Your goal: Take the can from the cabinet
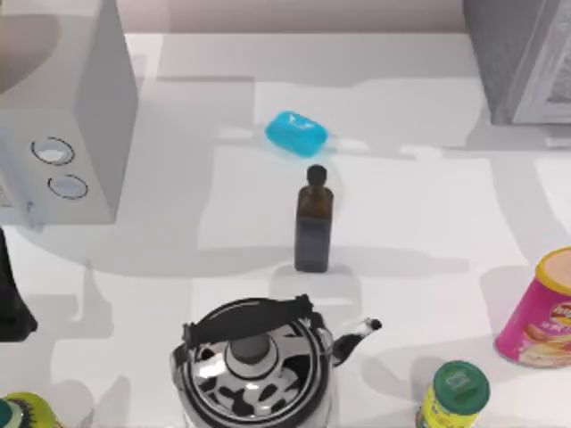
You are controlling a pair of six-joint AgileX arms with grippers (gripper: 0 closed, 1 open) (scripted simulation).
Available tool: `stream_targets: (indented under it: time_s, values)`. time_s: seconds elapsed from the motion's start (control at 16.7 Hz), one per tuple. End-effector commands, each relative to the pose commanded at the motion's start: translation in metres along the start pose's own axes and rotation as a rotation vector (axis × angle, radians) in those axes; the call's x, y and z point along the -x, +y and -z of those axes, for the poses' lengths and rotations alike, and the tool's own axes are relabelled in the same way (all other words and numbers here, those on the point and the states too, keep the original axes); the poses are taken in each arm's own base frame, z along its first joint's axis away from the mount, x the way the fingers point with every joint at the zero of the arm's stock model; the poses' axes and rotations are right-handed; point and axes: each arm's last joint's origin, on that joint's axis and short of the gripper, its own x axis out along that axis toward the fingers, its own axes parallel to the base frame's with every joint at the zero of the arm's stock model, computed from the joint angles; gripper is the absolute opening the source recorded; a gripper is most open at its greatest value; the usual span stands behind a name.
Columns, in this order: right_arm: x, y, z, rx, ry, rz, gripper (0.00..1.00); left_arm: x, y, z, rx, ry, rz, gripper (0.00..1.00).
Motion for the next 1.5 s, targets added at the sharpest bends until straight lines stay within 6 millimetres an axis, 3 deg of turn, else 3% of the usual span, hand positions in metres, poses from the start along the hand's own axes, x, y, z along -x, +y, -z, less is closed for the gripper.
stream_targets:
  time_s: [0.18,0.42,0.78,1.14,1.32,1.5]
  values:
    - [0.008,-0.008,0.028,0.006,0.021,0.002,0.00,0.000,0.000,0.000,0.000,0.000,0.000,1.00]
    - [0.029,-0.021,0.086,0.007,0.033,-0.002,0.00,0.000,0.000,0.000,0.000,0.000,0.000,1.00]
    - [0.058,-0.038,0.207,-0.001,0.025,-0.010,0.00,0.000,0.000,0.000,0.000,0.000,0.000,1.00]
    - [0.066,-0.046,0.324,-0.005,0.011,-0.011,0.00,0.000,0.000,0.000,0.000,0.000,0.000,1.00]
    - [0.065,-0.048,0.358,-0.006,0.001,-0.013,0.00,0.000,0.000,0.000,0.000,0.000,0.000,1.00]
    - [0.065,-0.048,0.368,-0.006,-0.006,-0.015,0.00,0.000,0.000,0.000,0.000,0.000,0.000,1.00]
